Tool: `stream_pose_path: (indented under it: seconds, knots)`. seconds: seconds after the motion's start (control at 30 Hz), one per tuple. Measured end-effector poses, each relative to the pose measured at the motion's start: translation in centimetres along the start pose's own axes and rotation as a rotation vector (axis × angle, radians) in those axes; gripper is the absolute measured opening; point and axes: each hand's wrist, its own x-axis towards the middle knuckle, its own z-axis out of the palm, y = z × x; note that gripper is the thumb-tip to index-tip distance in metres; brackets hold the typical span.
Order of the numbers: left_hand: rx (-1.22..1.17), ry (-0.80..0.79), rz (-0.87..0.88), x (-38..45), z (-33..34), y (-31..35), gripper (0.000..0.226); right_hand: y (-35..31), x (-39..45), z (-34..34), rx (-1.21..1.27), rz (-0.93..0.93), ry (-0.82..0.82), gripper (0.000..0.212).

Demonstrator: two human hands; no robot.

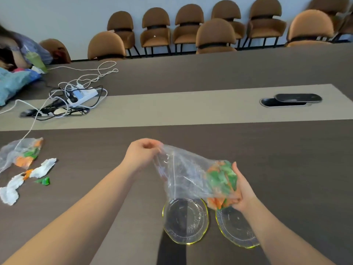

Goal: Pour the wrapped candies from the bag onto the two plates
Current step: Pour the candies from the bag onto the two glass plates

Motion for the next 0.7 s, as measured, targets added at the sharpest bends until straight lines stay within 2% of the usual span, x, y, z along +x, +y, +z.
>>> stream_pose_path:
  seconds: [0.13, 0.2, 0.33, 0.47, 0.6, 0.63, 0.7]
  knots:
    - [0.138, 0.021, -0.055, 0.3, 1.2, -3.0, 0.024, -1.4, 0.0, -1.7, -0.084, -0.098, 0.207, 0.071]
    - [0.151, 0.027, -0.076, 0.1, 2.1, -4.2, 0.029, -1.9, -0.3, -2.0, -0.127, -0.150, 0.229, 0.069]
    - [0.150, -0.011, -0.161, -0.7, 3.5, -7.2, 0.031, -2.3, -0.6, -2.2, -0.266, -0.240, 0.253, 0.029]
    - [-0.013, -0.096, -0.320, -2.0, 4.5, -10.5, 0.032, -2.2, -1.4, -1.7, -0.370, -0.273, 0.255, 0.018]
    - [-0.442, -0.082, -0.549, -3.0, 5.7, -12.2, 0.024, -1.6, -2.0, -0.7, -0.439, -0.301, 0.245, 0.009]
    - [-0.447, -0.080, -0.560, -3.1, 5.8, -12.7, 0.026, -1.4, -2.0, -0.5, -0.459, -0.309, 0.246, 0.009]
    - [-0.310, -0.097, -0.515, -3.3, 6.1, -13.5, 0.024, -1.1, -2.1, -0.2, -0.491, -0.311, 0.234, 0.008]
